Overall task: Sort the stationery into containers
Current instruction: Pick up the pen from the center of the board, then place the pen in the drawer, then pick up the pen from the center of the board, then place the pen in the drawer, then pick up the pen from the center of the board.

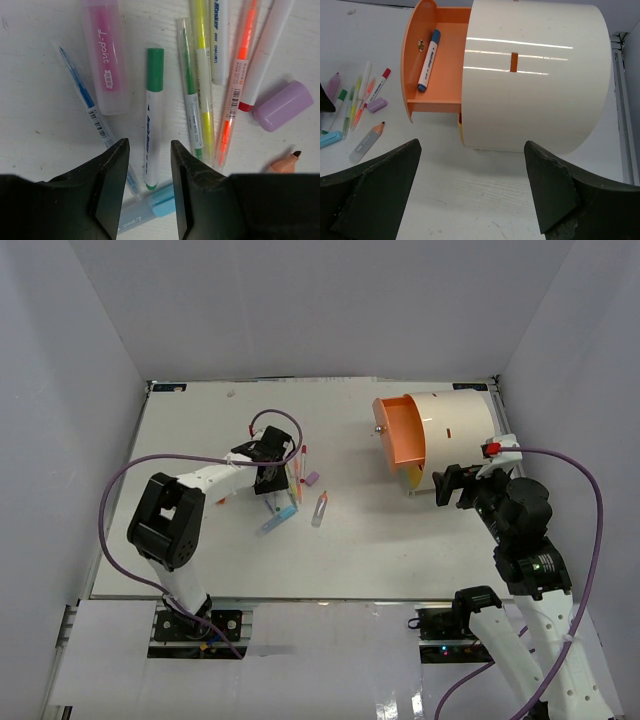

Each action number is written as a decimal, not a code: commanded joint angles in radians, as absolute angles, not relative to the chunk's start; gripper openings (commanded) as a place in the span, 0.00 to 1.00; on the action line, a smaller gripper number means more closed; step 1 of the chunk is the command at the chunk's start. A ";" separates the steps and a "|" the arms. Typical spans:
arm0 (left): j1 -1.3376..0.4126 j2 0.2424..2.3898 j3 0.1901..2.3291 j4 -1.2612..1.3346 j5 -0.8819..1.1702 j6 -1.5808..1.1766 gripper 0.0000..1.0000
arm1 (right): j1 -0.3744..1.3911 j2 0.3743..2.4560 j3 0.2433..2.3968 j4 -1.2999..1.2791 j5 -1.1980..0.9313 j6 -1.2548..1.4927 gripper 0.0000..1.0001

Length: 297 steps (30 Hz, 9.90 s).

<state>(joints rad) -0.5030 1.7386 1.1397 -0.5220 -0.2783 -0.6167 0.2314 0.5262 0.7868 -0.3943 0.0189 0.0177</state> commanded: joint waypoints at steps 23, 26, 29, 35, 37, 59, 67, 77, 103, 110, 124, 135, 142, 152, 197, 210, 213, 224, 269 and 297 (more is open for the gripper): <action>-0.479 1.832 1.187 -0.497 -0.235 -0.606 0.21 | 0.238 0.497 0.755 -0.373 0.011 0.005 0.90; -0.479 1.803 1.213 -0.511 -0.230 -0.606 0.16 | 0.238 0.495 0.755 -0.373 0.011 0.005 0.90; -0.479 1.763 1.265 -0.540 -0.207 -0.606 0.13 | 0.238 0.497 0.756 -0.371 0.011 0.005 0.90; -0.479 1.643 1.416 -0.561 -0.105 -0.669 0.11 | 0.238 0.494 0.759 -0.371 0.011 0.005 0.90; -0.479 1.614 1.484 -0.558 -0.062 -0.719 0.11 | 0.239 0.494 0.762 -0.371 0.011 0.005 0.90; -0.765 1.835 1.924 -0.272 0.071 -1.046 0.13 | 0.239 0.460 0.758 -0.374 0.017 0.005 0.90; -0.795 1.888 1.927 -0.270 0.020 -1.045 0.30 | 0.239 0.448 0.749 -0.374 0.028 -0.017 0.90; -0.795 1.913 1.921 -0.272 0.023 -1.035 0.56 | 0.241 0.430 0.735 -0.373 0.034 -0.029 0.90; -0.450 1.551 1.389 -0.592 -0.230 -0.624 0.60 | 0.255 0.515 0.853 -0.402 0.020 -0.031 0.90; -0.276 1.424 1.261 -0.557 -0.179 -0.525 0.63 | 0.256 0.725 1.154 -0.535 -0.103 0.021 0.90; -0.150 1.131 0.899 -0.333 -0.104 -0.408 0.91 | 0.638 1.331 1.721 -0.643 0.117 0.175 0.90; -0.152 0.977 0.713 -0.261 -0.052 -0.379 0.98 | 0.813 1.854 2.022 -0.704 0.271 0.302 0.91; -0.152 0.942 0.703 -0.255 -0.052 -0.388 0.98 | 0.815 2.103 2.065 -0.681 0.336 0.394 1.00; -0.150 0.946 0.706 -0.253 -0.055 -0.393 0.98 | 0.792 2.279 2.082 -0.617 0.331 0.475 0.71; -0.150 0.968 0.707 -0.253 -0.032 -0.391 0.98 | 0.781 2.388 1.991 -0.433 0.310 0.460 0.20; -0.150 0.968 0.704 -0.252 -0.038 -0.385 0.98 | 0.779 2.102 2.095 -0.434 0.230 0.312 0.13; -0.152 0.968 0.706 -0.250 -0.041 -0.384 0.98 | 0.779 1.987 2.091 -0.491 0.262 0.258 0.15; -0.152 0.973 0.700 -0.250 -0.048 -0.380 0.98 | 0.737 1.520 1.769 -0.623 0.509 0.127 0.17; -0.150 0.989 0.706 -0.256 -0.061 -0.380 0.98 | 0.791 1.788 1.924 -0.519 0.272 0.149 0.59; -0.150 1.000 0.710 -0.268 -0.063 -0.385 0.98 | 0.813 2.350 1.944 -0.157 0.140 0.118 0.37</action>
<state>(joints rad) -0.1528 1.0065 0.7082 -0.2623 -0.0528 -0.3843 0.8074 2.3428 1.9297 -0.2413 0.1635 0.1276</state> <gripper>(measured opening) 0.979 0.373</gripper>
